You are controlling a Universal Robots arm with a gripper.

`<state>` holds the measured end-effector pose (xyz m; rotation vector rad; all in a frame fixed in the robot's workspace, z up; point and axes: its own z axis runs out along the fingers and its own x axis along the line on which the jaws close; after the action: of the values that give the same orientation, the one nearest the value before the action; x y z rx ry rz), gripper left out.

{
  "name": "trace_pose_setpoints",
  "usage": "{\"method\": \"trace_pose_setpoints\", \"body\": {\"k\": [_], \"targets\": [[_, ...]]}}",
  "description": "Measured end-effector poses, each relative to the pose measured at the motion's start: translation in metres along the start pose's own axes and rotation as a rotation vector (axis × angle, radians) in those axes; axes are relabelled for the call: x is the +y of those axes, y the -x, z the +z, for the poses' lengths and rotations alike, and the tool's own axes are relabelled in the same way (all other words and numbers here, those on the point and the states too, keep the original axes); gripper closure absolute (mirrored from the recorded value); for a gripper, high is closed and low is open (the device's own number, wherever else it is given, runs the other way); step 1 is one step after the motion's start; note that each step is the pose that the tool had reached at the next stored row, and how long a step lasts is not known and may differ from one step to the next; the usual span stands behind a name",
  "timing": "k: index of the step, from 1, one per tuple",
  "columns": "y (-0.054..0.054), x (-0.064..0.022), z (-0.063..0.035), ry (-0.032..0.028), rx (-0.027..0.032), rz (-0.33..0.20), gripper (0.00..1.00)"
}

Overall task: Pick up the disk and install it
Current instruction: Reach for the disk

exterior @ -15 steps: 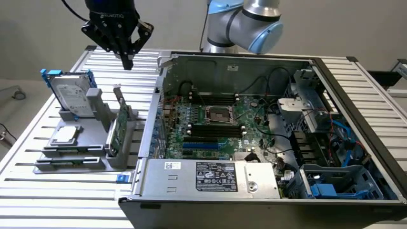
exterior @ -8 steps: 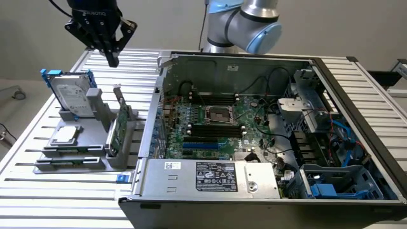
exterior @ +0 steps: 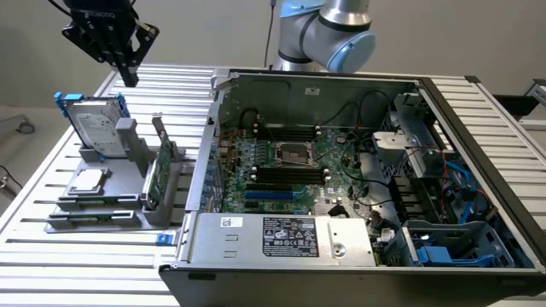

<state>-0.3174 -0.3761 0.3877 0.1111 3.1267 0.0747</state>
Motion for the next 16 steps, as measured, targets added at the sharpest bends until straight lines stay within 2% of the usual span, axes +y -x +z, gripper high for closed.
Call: {"method": "trace_pose_setpoints", "body": {"k": [12,16], "targets": [[-0.055,0.0096,0.0002,-0.0001,0.0004,0.000,0.89],[-0.070,0.0123,0.0003,0.0000,0.0003,0.000,0.89]]}}
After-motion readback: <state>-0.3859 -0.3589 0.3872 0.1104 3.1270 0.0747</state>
